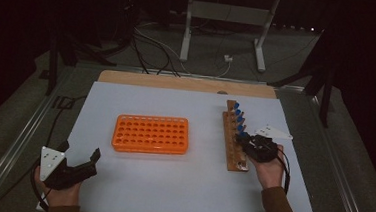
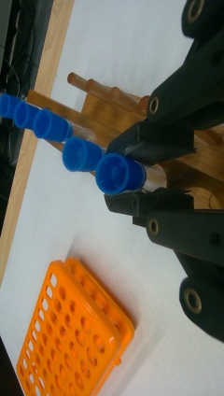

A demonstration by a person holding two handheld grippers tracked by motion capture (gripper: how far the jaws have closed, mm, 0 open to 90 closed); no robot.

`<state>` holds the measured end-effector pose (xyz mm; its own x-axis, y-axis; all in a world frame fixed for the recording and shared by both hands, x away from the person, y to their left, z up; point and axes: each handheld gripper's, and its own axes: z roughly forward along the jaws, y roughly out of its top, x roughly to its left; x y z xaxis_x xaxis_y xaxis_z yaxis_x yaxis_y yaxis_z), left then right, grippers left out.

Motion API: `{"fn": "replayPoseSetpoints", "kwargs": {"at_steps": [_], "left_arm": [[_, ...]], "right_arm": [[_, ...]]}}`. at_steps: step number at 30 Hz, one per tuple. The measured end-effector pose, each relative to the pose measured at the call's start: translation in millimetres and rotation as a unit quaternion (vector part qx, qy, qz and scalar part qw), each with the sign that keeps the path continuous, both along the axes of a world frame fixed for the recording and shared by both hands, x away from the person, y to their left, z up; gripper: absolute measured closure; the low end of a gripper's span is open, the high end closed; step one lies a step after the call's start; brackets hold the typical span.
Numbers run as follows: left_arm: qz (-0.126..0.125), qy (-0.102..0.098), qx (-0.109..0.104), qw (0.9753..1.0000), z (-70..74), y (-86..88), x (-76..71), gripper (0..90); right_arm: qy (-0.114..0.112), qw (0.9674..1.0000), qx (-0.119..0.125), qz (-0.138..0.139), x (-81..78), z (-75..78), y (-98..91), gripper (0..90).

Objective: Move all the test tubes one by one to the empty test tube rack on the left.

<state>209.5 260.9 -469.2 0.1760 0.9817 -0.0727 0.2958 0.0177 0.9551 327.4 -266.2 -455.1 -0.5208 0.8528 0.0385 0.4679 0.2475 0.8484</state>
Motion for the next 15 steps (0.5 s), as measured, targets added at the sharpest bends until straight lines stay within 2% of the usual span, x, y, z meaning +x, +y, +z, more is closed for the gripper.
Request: {"fn": "replayPoseSetpoints", "kwargs": {"at_steps": [3, 4, 7, 9, 10, 12, 15], "left_arm": [[-0.005, 0.003, 0.009, 0.9999, 0.8, -3.2, 0.6, 0.7], [-0.009, 0.004, 0.024, 0.9997, 2.4, -7.4, 1.2, 0.8], [-0.015, 0.004, 0.023, 0.9996, 5.0, -11.4, 2.2, 0.7], [-0.027, 0.002, 0.025, 0.9993, 8.5, -14.9, 4.2, 0.7], [-0.043, 0.004, 0.026, 0.9987, 12.4, -18.7, 7.1, 0.7], [-0.051, 0.004, 0.025, 0.9984, 14.1, -20.4, 8.1, 0.7], [-0.077, 0.008, 0.030, 0.9966, 19.6, -26.1, 12.4, 0.8]], "right_arm": [[-0.001, 1.0000, -0.004, -0.005, -0.5, -1.8, 0.7, 75.4], [0.001, 1.0000, -0.003, -0.007, -0.5, -3.0, 0.6, 75.8], [0.001, 1.0000, 0.003, -0.008, -0.2, -5.4, -0.3, 76.4], [0.001, 1.0000, 0.000, -0.010, -0.1, -4.7, 0.3, 76.9], [0.001, 1.0000, -0.001, -0.009, 0.2, -4.4, 0.4, 76.9], [0.002, 1.0000, -0.001, -0.008, 1.0, -3.4, 0.0, 76.9], [0.004, 1.0000, -0.002, -0.008, 0.8, -0.4, -0.1, 77.0]]}}
